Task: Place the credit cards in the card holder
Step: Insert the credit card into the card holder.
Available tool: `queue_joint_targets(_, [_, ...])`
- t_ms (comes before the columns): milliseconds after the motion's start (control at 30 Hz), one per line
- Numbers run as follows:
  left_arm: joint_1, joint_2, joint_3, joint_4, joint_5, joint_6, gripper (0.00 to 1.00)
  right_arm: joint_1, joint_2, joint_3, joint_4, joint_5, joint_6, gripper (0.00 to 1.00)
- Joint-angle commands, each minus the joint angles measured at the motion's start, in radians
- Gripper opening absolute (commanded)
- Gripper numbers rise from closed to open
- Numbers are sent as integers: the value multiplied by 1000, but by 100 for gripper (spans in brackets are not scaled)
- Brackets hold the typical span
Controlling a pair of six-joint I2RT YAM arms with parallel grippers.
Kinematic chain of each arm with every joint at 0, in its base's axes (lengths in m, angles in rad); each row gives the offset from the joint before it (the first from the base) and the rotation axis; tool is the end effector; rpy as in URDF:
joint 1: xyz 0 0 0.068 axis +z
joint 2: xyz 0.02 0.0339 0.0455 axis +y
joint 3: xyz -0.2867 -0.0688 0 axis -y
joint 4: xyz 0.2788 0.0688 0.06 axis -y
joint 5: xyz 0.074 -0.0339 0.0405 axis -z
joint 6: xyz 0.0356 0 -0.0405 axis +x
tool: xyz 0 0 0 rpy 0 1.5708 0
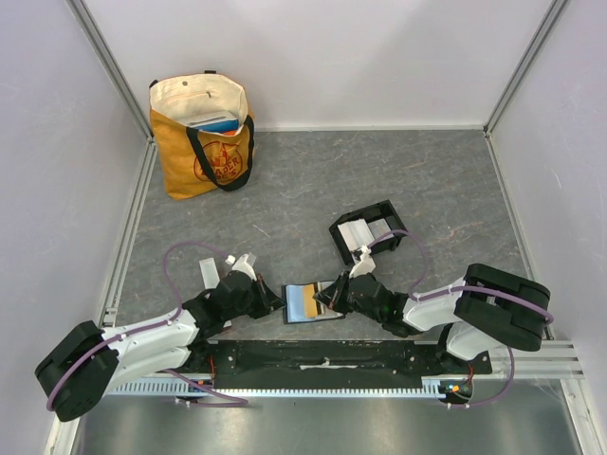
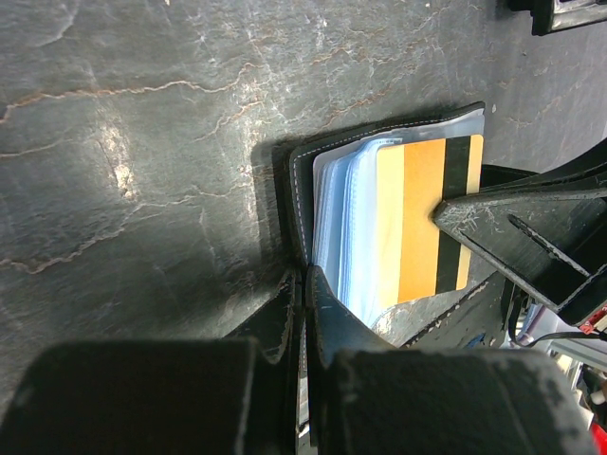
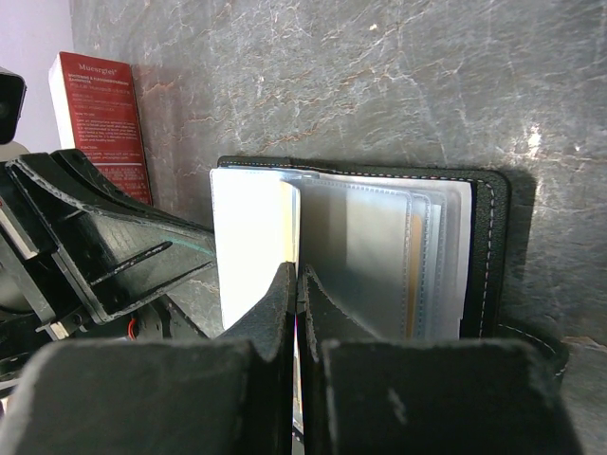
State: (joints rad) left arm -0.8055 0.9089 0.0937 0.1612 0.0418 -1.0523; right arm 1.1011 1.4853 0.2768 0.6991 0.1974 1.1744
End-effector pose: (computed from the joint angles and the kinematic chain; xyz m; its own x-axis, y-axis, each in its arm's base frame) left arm 0.1136 -0.1205 0.1112 -0.8547 -0.3630 -0.3712 0.0024 0.7122 -0.7019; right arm 0.1174 0.2158 0.1066 -0.8203 0.3824 -0.4253 -0.1041 0.6314 0.7684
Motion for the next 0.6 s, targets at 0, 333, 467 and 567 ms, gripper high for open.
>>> queue_joint_targets(0, [-3,4,3,-12,-39,-12,2,0,3,1,-37,-12,-19,0])
queue_joint_targets(333, [-4,22,0,-11,-39,-17,2,2,36,-5,2,-30,1,2])
queue_joint_targets(467, [-3,25,6,-23,-37,-15,2,2,73,2,22,-47,22,3])
queue_joint_targets(567, [-3,27,12,-31,-39,-15,2,2,101,-1,53,-50,45,3])
